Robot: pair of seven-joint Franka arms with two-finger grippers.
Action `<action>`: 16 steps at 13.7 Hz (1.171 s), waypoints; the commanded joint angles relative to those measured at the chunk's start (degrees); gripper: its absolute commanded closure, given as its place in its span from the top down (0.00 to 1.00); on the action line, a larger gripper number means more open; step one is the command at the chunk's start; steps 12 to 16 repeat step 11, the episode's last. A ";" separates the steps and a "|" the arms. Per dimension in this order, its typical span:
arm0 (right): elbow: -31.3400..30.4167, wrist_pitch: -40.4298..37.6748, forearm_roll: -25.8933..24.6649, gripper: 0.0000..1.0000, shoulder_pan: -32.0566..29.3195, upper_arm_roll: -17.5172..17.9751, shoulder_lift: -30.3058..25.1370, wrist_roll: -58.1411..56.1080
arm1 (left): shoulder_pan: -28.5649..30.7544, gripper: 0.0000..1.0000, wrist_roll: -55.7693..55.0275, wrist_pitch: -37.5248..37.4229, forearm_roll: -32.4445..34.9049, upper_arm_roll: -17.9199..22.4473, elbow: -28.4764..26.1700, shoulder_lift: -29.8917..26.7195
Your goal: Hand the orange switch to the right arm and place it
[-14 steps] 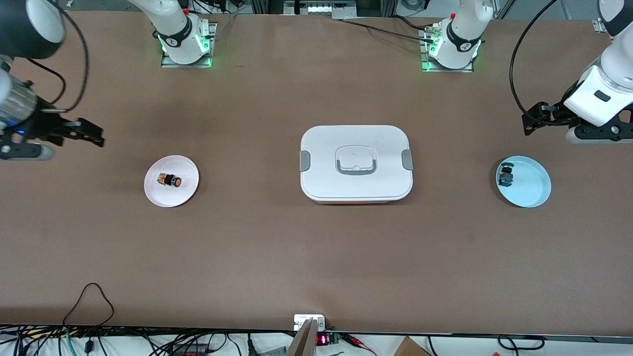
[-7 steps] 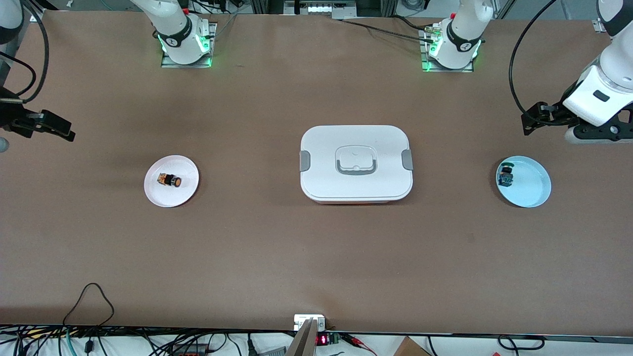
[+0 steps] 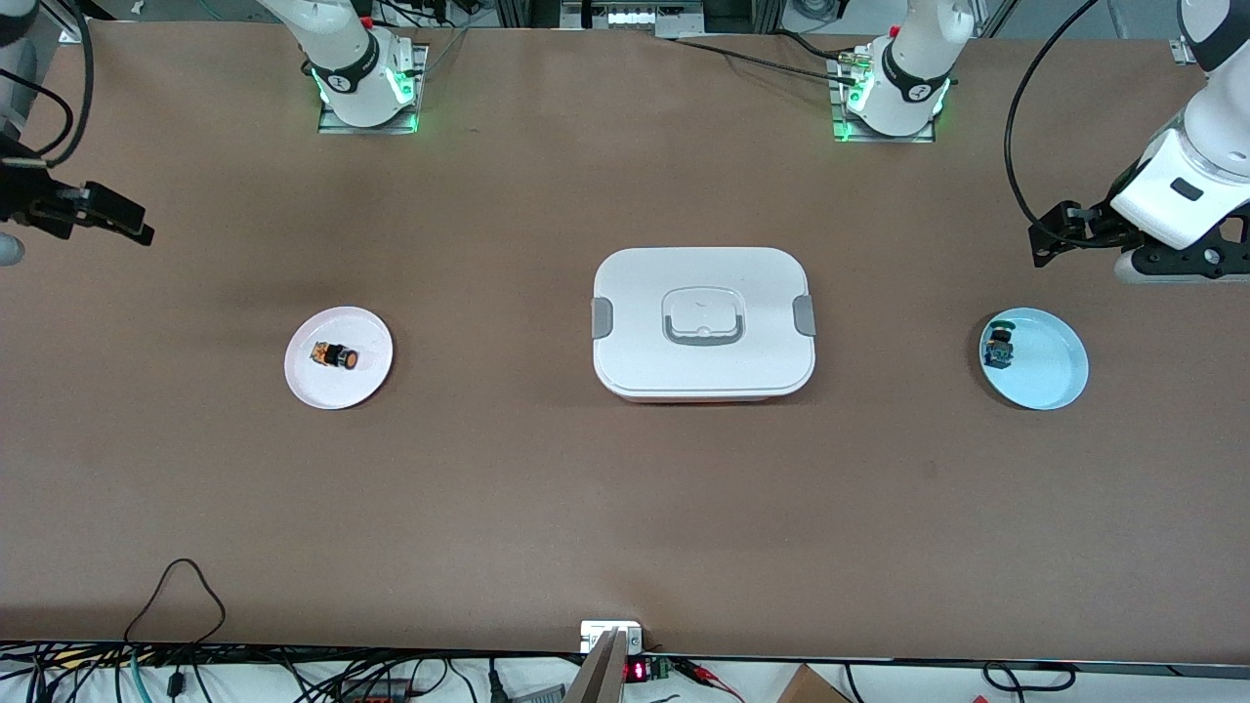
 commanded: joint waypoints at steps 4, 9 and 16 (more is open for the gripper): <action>1.44 -1.47 0.75 1.00 -0.75 0.77 -0.05 -1.41 | 0.04 1.00 0.91 -0.59 -0.84 -0.14 0.75 0.06; 3.11 -2.35 1.28 1.00 -0.66 0.86 0.56 -0.98 | 0.04 1.00 0.91 -0.68 -0.84 -0.05 0.75 0.06; 3.12 -2.35 1.19 1.00 -0.75 0.86 0.56 -1.07 | 0.04 1.00 0.91 -0.68 -0.84 -0.05 0.75 0.06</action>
